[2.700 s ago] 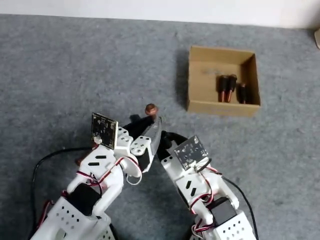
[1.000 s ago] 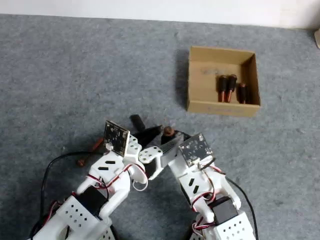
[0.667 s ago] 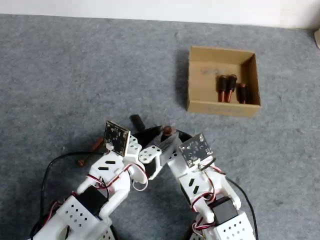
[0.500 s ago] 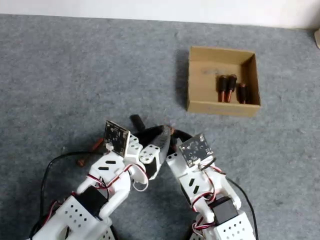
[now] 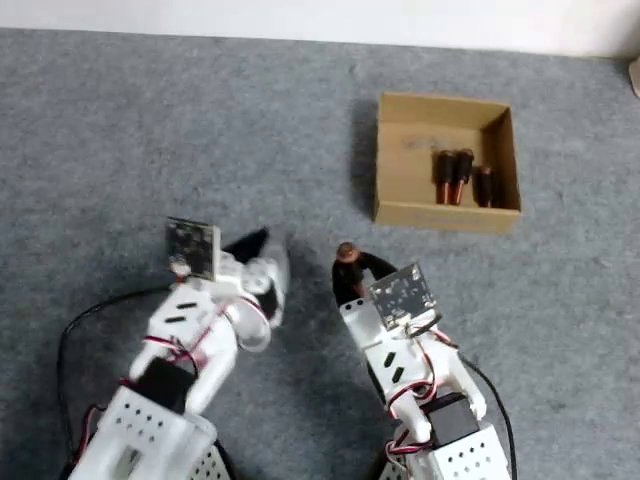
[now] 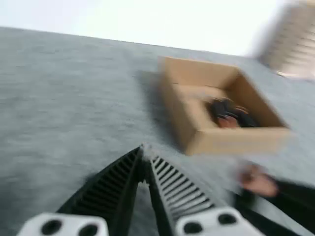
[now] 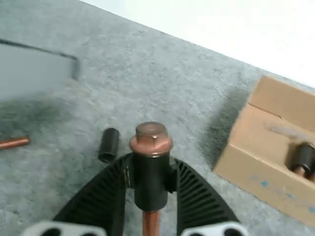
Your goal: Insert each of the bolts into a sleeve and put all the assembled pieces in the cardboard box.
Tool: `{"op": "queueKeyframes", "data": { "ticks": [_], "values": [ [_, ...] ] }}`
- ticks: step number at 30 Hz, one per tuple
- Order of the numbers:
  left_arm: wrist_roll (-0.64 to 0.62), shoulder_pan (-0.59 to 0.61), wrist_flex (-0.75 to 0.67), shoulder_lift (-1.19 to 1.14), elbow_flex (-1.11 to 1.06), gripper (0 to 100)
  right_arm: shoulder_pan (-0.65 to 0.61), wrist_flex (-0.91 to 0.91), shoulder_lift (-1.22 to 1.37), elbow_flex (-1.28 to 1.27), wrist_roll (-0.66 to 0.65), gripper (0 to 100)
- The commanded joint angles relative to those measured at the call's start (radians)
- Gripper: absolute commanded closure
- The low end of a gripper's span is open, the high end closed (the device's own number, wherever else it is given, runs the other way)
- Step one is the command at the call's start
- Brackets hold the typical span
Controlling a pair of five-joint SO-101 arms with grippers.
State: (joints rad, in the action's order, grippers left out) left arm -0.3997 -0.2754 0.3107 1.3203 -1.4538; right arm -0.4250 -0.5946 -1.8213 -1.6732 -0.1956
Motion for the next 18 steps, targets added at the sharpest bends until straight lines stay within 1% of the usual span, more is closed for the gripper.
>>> {"op": "queueKeyframes", "data": {
  "ticks": [1, 5, 7, 9, 13, 18],
  "values": [
    [-0.005, 0.058, -0.172, -0.157, 0.010, 99, 0.065, -0.039, -0.004, 0.053, -0.002, 99.4],
    [-0.005, 0.077, -0.199, -0.435, 0.124, 99, 0.113, -0.107, 0.007, 0.179, -0.006, 99.4],
    [-0.005, 0.108, -0.199, -0.561, 0.191, 99, 0.134, -0.111, 0.065, 0.245, -0.009, 99.4],
    [-0.006, 0.137, -0.199, -0.650, 0.245, 99, 0.157, -0.102, 0.176, 0.335, -0.009, 99.4],
    [-0.006, 0.157, -0.198, -0.700, 0.280, 99, 0.219, -0.042, 0.547, 0.595, -0.009, 99.4],
    [-0.006, 0.159, -0.198, -0.688, 0.278, 99, 0.295, -0.039, 1.144, 1.087, -0.009, 99.4]
  ]
}}
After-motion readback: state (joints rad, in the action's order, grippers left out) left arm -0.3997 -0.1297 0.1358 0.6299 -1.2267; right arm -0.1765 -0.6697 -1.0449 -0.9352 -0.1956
